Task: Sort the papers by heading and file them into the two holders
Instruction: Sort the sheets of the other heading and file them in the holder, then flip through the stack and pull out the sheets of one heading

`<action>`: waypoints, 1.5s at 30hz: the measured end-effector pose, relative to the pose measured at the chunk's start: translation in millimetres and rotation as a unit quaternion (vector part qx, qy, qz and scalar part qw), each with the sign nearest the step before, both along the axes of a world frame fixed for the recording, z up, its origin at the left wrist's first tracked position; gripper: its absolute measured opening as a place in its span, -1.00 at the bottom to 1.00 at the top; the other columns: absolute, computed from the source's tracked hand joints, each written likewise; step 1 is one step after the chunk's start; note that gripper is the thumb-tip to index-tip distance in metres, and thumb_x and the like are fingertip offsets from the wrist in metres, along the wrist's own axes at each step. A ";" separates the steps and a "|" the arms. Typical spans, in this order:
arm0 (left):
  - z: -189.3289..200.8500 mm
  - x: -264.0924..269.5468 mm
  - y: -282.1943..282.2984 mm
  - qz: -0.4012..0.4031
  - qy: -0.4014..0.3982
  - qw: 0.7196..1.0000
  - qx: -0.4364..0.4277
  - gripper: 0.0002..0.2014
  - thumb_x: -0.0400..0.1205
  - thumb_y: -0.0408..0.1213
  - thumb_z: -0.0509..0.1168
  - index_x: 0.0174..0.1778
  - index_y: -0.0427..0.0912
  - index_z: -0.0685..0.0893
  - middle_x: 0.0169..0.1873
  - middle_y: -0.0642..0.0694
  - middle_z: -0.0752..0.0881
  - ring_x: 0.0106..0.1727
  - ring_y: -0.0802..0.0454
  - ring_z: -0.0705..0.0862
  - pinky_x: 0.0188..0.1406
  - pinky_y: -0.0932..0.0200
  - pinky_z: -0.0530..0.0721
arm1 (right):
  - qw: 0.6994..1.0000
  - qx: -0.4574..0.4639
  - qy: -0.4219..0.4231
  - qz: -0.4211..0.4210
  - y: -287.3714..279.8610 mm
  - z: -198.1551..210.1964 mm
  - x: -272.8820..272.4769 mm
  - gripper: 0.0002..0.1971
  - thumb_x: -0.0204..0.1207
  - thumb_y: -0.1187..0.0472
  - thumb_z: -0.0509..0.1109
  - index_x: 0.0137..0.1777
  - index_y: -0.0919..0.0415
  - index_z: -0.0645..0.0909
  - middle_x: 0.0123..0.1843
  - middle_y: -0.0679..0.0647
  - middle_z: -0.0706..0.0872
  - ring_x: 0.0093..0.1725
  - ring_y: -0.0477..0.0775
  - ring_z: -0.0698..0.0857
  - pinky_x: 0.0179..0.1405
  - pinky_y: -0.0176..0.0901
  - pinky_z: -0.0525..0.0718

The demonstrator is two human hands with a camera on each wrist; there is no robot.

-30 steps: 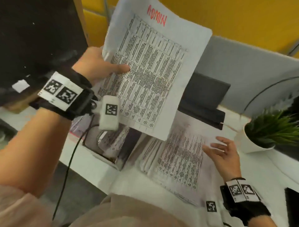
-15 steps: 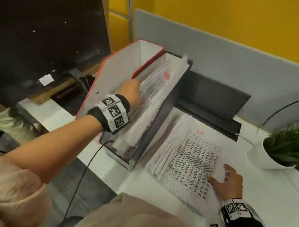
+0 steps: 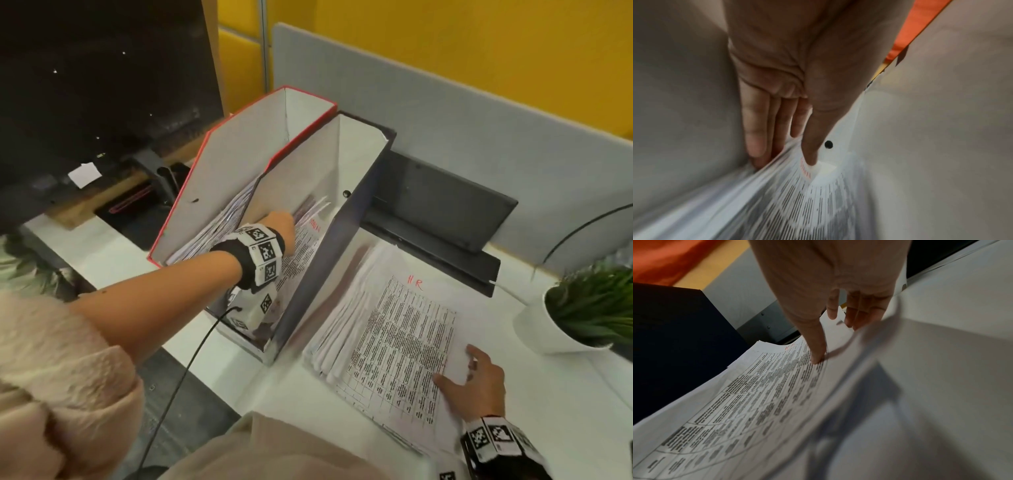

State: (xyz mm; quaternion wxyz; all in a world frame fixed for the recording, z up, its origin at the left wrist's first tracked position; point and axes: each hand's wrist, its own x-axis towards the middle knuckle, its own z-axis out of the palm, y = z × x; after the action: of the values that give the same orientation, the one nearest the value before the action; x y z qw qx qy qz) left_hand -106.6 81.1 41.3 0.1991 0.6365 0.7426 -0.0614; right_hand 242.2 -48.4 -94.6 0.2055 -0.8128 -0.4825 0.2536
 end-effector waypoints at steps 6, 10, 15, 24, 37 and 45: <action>35.6 10.4 -3.6 0.015 -0.152 0.970 0.190 -0.69 0.63 -0.43 0.22 0.30 -0.17 0.58 0.15 -0.19 0.68 0.13 -0.16 0.67 0.20 -0.06 0.64 | 1.000 -0.008 0.006 -0.007 -0.2 -2.2 0.7 -0.12 0.17 0.22 0.68 0.49 0.21 0.35 0.32 0.34 0.43 0.26 0.35 0.54 0.37 0.18 0.50; 70.1 41.9 -12.3 -0.014 -0.298 0.892 0.339 -0.77 0.63 -0.40 0.23 0.17 -0.12 0.63 0.05 -0.06 0.69 0.04 0.01 0.68 0.12 0.09 0.67 | 1.000 -0.014 0.003 -0.012 0.3 -2.8 -0.6 -0.11 0.17 0.22 0.69 0.50 0.21 0.34 0.33 0.33 0.43 0.28 0.34 0.53 0.37 0.18 0.50; 71.2 104.5 -37.2 -0.097 -0.380 0.833 0.390 -0.81 0.58 -0.38 0.26 0.03 -0.08 0.70 -0.08 0.01 0.69 -0.09 0.13 0.65 -0.02 0.17 0.67 | 1.000 -0.026 0.004 -0.014 0.7 -0.4 -3.5 -0.08 0.18 0.19 0.68 0.53 0.24 0.30 0.37 0.31 0.41 0.36 0.31 0.48 0.43 0.13 0.45; -56.7 135.7 -37.6 -0.059 -0.172 0.983 0.015 -0.75 0.65 -0.35 0.16 0.20 -0.31 0.61 0.21 -0.27 0.65 0.30 -0.19 0.59 0.21 0.09 0.56 | 0.996 -0.082 -0.018 0.012 0.0 6.7 -6.2 -0.08 0.28 0.04 0.62 0.56 0.25 0.23 0.44 0.24 0.34 0.45 0.24 0.38 0.47 -0.02 0.38; -88.3 131.4 -24.3 0.045 -0.159 0.986 0.010 -0.57 0.37 0.02 0.53 -0.19 -0.28 0.61 -0.29 -0.13 0.64 -0.28 -0.09 0.68 -0.47 0.20 0.55 | 0.992 -0.119 -0.029 0.044 -6.2 10.6 -4.0 -0.12 0.35 -0.08 0.52 0.59 0.17 0.18 0.50 0.14 0.24 0.51 0.18 0.31 0.47 -0.01 0.37; -90.1 130.5 -26.3 -0.010 -0.178 0.982 0.060 -0.74 0.53 -0.29 0.41 -0.47 -0.22 0.59 -0.48 -0.08 0.57 -0.41 -0.04 0.58 -0.36 0.14 0.63 | 0.994 -0.091 -0.036 0.041 -4.6 7.7 -5.3 -0.17 0.34 -0.05 0.55 0.55 0.15 0.27 0.44 0.14 0.31 0.45 0.16 0.33 0.43 -0.04 0.37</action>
State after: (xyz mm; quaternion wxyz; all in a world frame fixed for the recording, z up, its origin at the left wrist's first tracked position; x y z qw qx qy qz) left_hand 23.9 54.8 -48.9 0.2890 0.6552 0.6914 0.0960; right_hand 236.9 -53.0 -86.9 0.1026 -0.8161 -0.4978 0.2749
